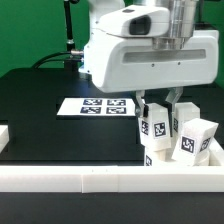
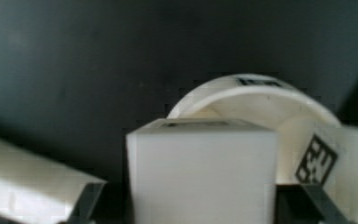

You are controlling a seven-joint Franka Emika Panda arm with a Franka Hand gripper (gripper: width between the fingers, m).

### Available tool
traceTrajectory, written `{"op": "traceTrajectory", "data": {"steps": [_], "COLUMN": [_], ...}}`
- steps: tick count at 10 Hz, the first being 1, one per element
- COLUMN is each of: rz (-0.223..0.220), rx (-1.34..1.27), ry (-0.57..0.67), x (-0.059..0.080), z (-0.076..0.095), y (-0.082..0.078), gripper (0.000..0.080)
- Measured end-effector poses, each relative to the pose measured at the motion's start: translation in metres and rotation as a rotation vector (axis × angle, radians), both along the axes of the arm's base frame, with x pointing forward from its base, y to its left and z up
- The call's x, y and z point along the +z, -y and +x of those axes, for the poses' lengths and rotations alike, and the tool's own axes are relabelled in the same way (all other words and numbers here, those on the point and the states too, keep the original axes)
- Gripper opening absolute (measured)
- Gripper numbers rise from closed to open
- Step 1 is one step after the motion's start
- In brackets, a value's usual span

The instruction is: Assemble stool

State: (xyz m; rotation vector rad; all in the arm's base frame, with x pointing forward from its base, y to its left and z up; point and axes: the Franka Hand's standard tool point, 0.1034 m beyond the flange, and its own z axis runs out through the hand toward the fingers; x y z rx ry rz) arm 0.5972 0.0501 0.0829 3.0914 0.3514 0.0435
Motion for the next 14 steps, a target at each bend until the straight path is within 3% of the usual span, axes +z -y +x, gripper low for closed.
{"op": "traceTrajectory", "data": {"steps": [4, 7, 11, 14], "rz": [0.063, 0.054, 0.088, 0.235], "rx": [-0.659, -0.972, -1.403, -1.992], "ry": [0.010, 0.018, 0.012, 0.066], "x": [-0.001, -0.001, -0.001, -0.002], "z": [0.002, 0.004, 0.004, 0.007], "y": [-0.008, -0.014, -0.016, -0.017], "gripper": [0.0335, 0.0335, 0.0335, 0.0335]}}
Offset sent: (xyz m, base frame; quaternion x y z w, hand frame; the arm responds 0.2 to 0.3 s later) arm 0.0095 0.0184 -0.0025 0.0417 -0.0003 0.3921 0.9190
